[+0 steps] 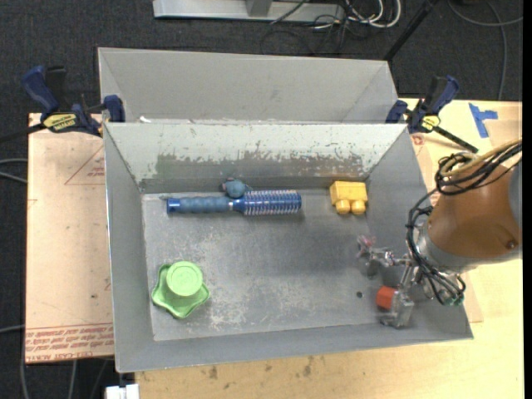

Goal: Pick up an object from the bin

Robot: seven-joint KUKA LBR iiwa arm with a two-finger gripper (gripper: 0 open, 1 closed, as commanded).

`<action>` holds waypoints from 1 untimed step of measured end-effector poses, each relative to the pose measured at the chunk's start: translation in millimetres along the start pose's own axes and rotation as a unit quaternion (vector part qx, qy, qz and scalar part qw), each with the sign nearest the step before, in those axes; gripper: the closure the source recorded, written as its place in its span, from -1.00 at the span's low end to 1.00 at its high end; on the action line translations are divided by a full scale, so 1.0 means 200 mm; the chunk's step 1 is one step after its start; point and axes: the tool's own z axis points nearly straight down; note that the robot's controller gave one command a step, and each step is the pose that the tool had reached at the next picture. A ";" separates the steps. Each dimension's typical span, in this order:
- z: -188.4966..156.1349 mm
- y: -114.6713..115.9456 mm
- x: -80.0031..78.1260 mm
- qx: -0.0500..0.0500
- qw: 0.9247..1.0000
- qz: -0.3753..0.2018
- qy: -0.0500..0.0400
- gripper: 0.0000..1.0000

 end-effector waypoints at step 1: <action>-0.02 0.00 -0.19 -0.001 0.995 -0.098 0.003 -1.00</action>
Offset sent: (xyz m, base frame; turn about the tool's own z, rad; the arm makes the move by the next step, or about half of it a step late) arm 0.0358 0.0017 0.0044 -0.1966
